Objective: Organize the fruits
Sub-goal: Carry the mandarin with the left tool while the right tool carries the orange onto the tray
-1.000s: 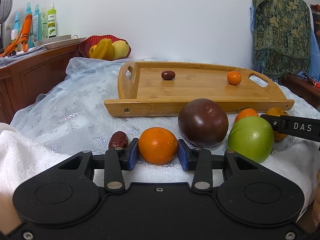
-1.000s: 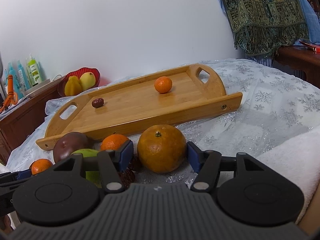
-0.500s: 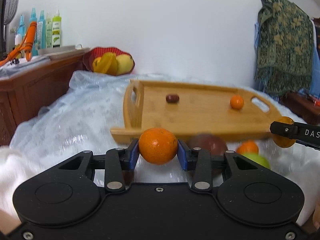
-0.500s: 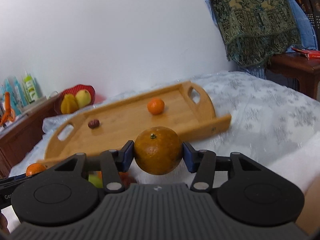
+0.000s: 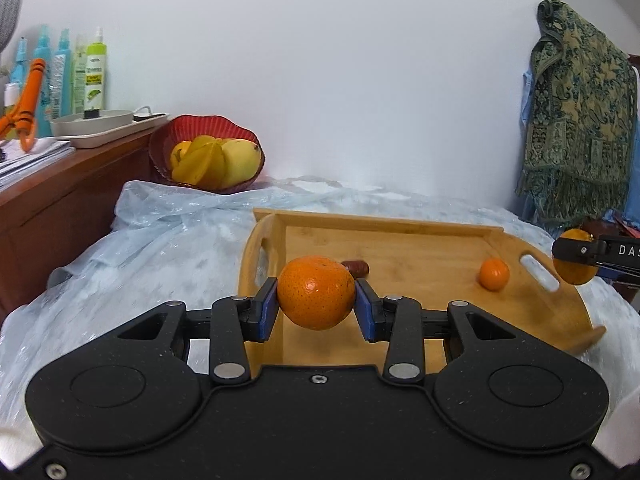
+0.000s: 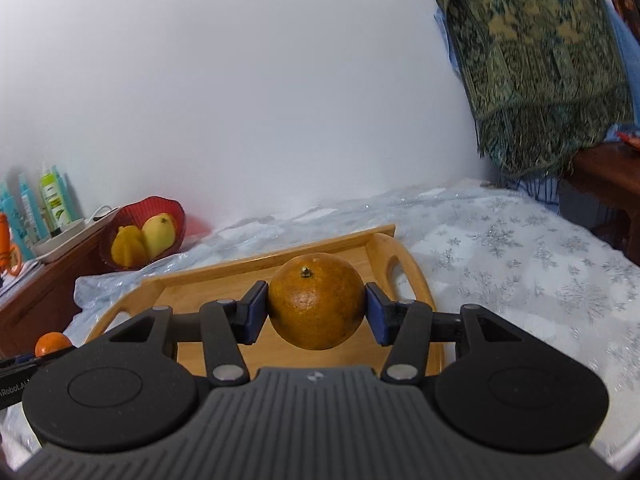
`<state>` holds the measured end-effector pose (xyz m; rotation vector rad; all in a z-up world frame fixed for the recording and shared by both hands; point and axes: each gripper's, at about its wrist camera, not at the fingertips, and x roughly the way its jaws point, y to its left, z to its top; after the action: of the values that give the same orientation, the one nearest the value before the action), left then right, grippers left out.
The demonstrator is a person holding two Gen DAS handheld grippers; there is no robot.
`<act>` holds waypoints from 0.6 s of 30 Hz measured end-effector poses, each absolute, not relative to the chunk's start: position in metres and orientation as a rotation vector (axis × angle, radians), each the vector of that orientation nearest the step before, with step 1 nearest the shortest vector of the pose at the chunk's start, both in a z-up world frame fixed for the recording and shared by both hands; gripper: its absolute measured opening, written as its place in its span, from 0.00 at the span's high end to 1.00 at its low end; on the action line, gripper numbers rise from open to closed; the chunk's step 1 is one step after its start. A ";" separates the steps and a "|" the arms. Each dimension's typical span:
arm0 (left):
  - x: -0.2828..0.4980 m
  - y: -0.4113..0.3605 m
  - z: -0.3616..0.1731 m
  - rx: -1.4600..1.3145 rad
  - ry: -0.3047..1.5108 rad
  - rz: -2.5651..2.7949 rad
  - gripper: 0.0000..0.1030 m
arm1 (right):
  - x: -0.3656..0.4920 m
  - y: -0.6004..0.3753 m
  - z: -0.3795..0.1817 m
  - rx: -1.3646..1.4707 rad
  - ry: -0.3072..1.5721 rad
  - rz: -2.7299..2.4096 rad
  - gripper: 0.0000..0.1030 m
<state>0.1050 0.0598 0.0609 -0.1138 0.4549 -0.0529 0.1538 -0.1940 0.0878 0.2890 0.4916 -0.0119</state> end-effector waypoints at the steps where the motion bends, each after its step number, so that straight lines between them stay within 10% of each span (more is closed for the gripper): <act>1: 0.112 0.059 0.061 -0.117 0.461 -0.056 0.64 | 0.159 -0.197 0.086 0.299 0.503 -0.012 0.47; 18: 0.206 0.043 0.045 -0.105 0.539 -0.058 0.64 | 0.224 -0.207 0.068 0.219 0.638 -0.009 0.47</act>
<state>0.2064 0.0426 0.0451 -0.1051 0.5387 -0.0582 0.2238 -0.2074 0.0683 0.2191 0.6378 -0.0089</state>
